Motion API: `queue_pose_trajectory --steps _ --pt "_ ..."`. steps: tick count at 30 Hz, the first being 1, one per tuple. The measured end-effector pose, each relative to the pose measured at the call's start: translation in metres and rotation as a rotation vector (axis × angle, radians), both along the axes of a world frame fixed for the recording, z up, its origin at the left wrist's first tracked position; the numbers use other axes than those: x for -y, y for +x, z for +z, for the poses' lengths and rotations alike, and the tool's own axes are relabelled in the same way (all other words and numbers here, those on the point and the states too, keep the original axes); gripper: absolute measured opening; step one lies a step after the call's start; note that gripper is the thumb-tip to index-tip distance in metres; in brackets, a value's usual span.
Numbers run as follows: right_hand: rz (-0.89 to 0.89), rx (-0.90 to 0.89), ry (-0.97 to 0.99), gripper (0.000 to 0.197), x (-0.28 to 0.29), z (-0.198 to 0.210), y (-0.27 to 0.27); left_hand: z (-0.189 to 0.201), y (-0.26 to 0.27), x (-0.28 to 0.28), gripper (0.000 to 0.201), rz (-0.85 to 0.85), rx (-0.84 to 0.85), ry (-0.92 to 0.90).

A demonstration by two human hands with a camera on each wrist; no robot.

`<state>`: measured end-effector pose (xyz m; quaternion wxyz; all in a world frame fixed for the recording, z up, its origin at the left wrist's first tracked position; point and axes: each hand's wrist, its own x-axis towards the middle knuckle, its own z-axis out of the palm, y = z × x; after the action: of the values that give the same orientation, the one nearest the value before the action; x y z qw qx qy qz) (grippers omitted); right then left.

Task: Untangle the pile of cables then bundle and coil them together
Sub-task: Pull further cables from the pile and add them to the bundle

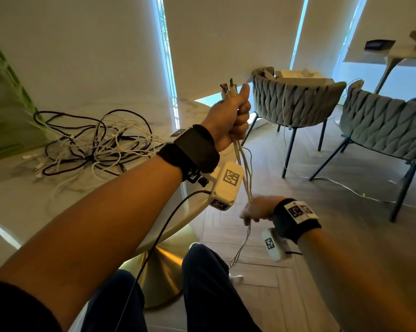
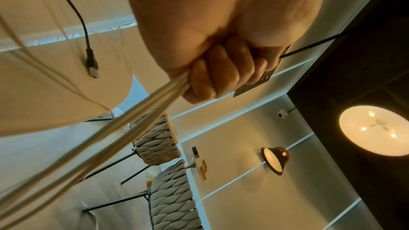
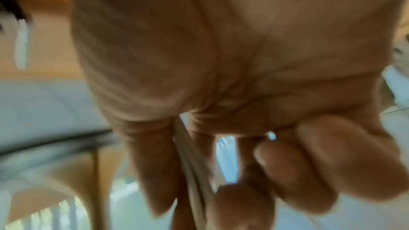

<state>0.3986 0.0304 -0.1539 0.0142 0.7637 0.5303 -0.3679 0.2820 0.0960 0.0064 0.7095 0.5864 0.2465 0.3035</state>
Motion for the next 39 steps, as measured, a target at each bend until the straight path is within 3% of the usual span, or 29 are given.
queue_pose_trajectory --steps 3,6,14,17,19,22,25,29,31,35,39 --pt "-0.135 0.044 -0.115 0.025 0.010 -0.057 0.024 0.009 -0.003 -0.002 0.050 -0.020 0.045 -0.005" --pt "-0.267 0.036 -0.098 0.020 0.023 -0.097 0.044 0.012 -0.007 -0.006 0.050 -0.029 0.057 0.016" --pt "-0.447 -0.019 -0.142 0.028 0.038 -0.144 0.065 0.015 -0.012 -0.017 0.050 0.012 0.112 0.025" --pt "-0.421 0.068 -0.173 0.020 0.042 -0.181 0.096 0.024 -0.014 -0.021 0.050 0.035 0.151 0.035" --pt "-0.366 0.114 -0.203 0.030 0.044 -0.202 0.114 0.029 -0.017 -0.024 0.050 0.062 0.158 0.052" --pt "-0.452 -0.072 -0.093 0.050 0.044 -0.158 0.090 0.023 -0.017 -0.027 0.051 0.074 0.121 0.064" --pt "-0.507 -0.288 0.133 0.049 0.022 -0.099 0.070 0.005 -0.010 -0.027 0.052 0.077 0.063 0.047" --pt "-0.202 -0.471 0.265 0.067 -0.003 -0.022 0.041 -0.011 0.000 -0.019 0.050 0.067 -0.012 0.036" --pt "-0.097 -0.438 0.288 0.057 -0.014 -0.002 0.022 -0.012 0.004 -0.016 0.049 0.062 -0.020 0.044" --pt "-0.053 -0.344 0.227 0.021 -0.033 -0.013 -0.004 -0.008 0.004 -0.015 0.043 0.086 -0.029 0.044" --pt "-0.434 -0.494 0.152 0.032 -0.031 -0.058 0.003 0.000 -0.006 -0.015 0.043 0.061 -0.017 0.016"
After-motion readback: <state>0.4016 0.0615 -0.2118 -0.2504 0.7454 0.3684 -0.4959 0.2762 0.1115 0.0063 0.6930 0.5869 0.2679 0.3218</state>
